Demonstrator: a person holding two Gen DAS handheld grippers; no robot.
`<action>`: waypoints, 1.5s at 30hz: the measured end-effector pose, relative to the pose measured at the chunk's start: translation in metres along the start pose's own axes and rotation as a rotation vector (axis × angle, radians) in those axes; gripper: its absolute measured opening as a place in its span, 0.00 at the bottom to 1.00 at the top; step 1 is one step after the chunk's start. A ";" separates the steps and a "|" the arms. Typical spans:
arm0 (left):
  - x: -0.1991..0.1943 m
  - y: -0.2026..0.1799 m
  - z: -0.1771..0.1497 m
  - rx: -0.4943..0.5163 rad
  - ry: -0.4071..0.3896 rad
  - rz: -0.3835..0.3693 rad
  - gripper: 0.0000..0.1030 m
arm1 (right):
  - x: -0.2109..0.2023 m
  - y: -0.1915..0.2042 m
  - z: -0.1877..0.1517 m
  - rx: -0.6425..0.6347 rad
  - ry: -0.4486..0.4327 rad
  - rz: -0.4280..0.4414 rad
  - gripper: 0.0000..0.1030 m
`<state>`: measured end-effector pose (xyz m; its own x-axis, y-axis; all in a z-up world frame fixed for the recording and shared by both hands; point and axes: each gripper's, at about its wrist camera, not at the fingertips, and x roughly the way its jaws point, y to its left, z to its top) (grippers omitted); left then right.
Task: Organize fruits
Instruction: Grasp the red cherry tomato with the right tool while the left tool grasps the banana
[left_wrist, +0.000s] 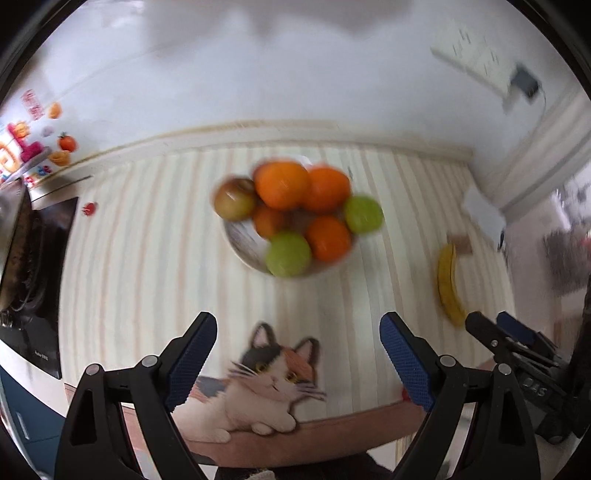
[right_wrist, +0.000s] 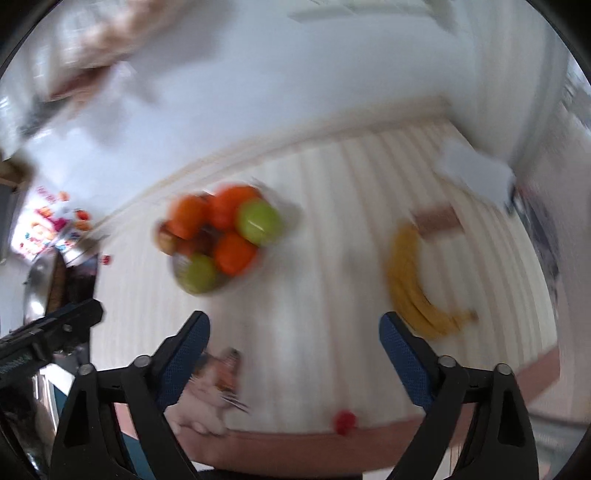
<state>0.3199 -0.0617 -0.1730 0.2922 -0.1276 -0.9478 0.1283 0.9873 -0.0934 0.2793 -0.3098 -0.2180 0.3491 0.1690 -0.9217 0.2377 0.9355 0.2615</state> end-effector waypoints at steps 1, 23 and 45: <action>0.010 -0.009 -0.004 0.018 0.024 0.004 0.88 | 0.010 -0.014 -0.011 0.027 0.033 0.001 0.74; 0.115 -0.085 -0.039 0.052 0.346 -0.028 0.88 | 0.085 -0.061 -0.103 0.041 0.160 0.014 0.29; 0.220 -0.251 0.038 0.209 0.450 -0.091 0.38 | 0.033 -0.210 -0.038 0.334 -0.017 -0.084 0.29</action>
<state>0.3881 -0.3412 -0.3469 -0.1607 -0.1130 -0.9805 0.3351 0.9282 -0.1619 0.2063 -0.4893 -0.3138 0.3298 0.0879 -0.9400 0.5493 0.7919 0.2668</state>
